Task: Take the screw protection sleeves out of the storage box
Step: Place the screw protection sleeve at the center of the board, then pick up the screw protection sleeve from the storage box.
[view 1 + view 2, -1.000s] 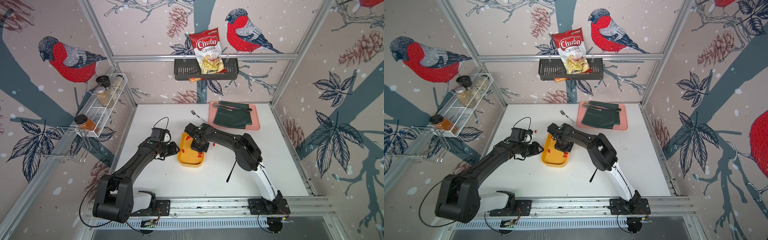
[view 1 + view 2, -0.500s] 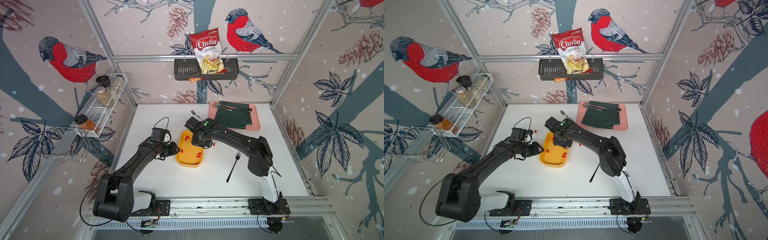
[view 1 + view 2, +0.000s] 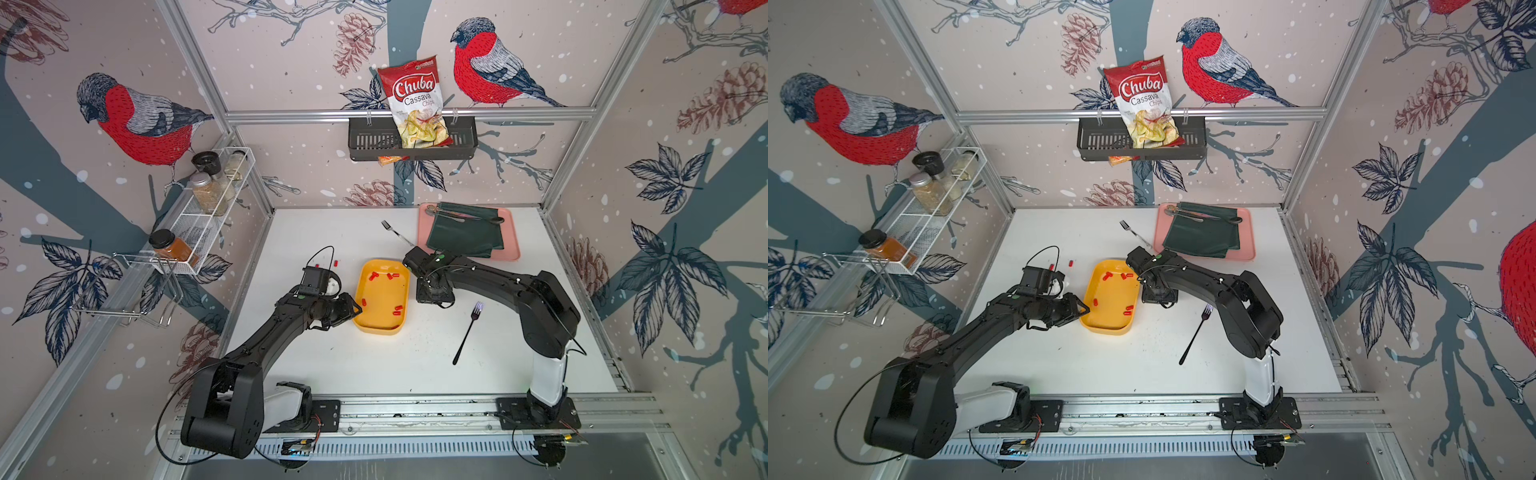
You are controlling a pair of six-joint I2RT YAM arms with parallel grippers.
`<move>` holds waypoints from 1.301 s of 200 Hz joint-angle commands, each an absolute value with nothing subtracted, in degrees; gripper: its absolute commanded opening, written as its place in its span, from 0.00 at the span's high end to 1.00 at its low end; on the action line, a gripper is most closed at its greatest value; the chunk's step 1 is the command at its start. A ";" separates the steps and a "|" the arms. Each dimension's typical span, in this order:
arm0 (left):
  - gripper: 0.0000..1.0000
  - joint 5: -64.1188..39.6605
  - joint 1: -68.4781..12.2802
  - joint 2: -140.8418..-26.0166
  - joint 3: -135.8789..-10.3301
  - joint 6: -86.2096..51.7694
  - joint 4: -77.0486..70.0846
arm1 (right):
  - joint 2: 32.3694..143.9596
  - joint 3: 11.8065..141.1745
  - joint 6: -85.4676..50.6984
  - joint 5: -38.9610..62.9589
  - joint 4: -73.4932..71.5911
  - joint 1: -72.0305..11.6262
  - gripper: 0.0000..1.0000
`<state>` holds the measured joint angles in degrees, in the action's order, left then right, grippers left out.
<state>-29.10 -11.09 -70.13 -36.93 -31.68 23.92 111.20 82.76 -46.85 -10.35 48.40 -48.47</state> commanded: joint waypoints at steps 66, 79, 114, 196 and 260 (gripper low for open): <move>0.60 -31.31 -11.75 -65.94 -33.62 -35.89 21.47 | 116.31 81.83 -41.84 -8.29 42.99 -48.97 0.88; 0.60 -31.29 -11.77 -65.65 -33.35 -35.68 21.71 | 116.33 81.52 -41.84 -8.32 42.91 -49.04 0.85; 0.60 -31.60 -11.78 -65.91 -33.38 -35.22 21.65 | 115.22 80.65 -42.10 -8.80 43.27 -48.80 0.74; 0.60 -31.87 -11.75 -67.11 -34.59 -33.52 22.33 | 111.39 84.76 -43.83 -11.25 48.10 -49.54 0.61; 0.60 -29.06 -11.77 -66.33 -36.56 -31.06 25.23 | 112.55 96.15 -52.32 1.67 40.94 -54.71 0.57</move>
